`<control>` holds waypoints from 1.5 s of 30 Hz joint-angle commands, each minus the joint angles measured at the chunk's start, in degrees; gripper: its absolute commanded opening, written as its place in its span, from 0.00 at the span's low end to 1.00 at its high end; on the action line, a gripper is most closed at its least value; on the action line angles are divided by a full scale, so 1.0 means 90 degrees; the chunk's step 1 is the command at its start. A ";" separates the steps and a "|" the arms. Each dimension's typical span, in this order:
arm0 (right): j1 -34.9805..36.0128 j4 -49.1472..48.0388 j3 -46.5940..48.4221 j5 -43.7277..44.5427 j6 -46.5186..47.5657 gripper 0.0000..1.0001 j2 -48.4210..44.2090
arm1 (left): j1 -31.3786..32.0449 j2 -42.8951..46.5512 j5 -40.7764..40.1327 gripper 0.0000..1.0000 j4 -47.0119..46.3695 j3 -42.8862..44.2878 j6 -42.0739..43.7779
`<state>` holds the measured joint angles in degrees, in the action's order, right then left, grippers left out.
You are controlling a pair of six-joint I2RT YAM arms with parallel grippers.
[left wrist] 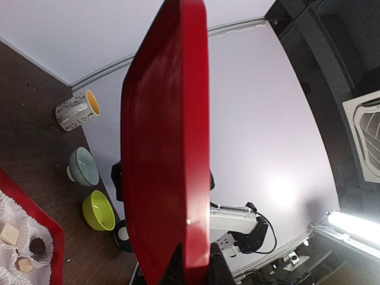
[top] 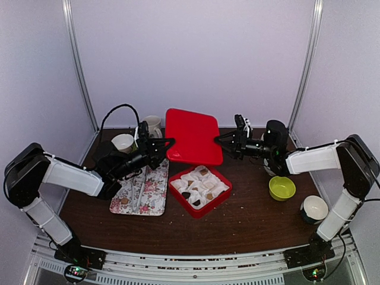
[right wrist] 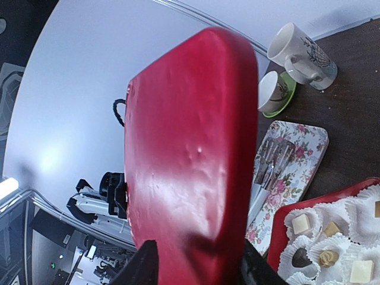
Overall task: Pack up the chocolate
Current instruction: Pass from the left arm to the right
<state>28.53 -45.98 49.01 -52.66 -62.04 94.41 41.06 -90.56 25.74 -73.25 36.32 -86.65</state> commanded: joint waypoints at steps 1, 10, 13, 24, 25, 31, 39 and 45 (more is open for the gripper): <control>0.0014 -0.1514 -0.0142 -0.0322 -0.0885 0.35 0.0127 | 0.0028 -0.0082 0.0054 0.07 -0.0416 0.0148 0.0061; -0.0005 -0.1740 -0.0097 -0.0364 -0.0998 0.22 0.0197 | 0.0032 -0.0108 -0.0039 0.24 -0.0120 -0.0114 0.0293; -0.0006 -0.1587 -0.0068 -0.0403 -0.0875 0.20 0.0230 | 0.0029 -0.0098 -0.0057 0.30 0.0254 -0.0193 0.0433; -0.0075 -0.0359 0.0147 -0.0712 -0.0078 0.13 0.0533 | 0.0091 0.0045 -0.0018 0.44 0.2562 -0.0278 0.1416; -0.0070 -0.0029 0.0181 -0.0698 0.0185 0.13 0.0518 | 0.0095 0.0052 -0.0026 0.45 0.2708 -0.0273 0.1482; -0.0075 0.2628 0.0616 -0.0532 0.2053 0.15 0.0560 | 0.0108 -0.0087 0.0086 0.50 0.3114 -0.0284 0.1596; -0.0101 0.4031 0.1053 -0.0514 0.2967 0.15 0.0850 | 0.0371 -0.0494 0.0141 0.53 0.3439 -0.0245 0.1588; -0.0159 0.4528 0.1256 -0.0591 0.3294 0.15 0.1037 | 0.0396 -0.0477 -0.0044 0.63 0.3472 -0.0434 0.1425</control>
<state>28.08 -11.29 58.28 -59.11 -37.58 102.21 44.45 -95.26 25.76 -38.92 33.50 -73.63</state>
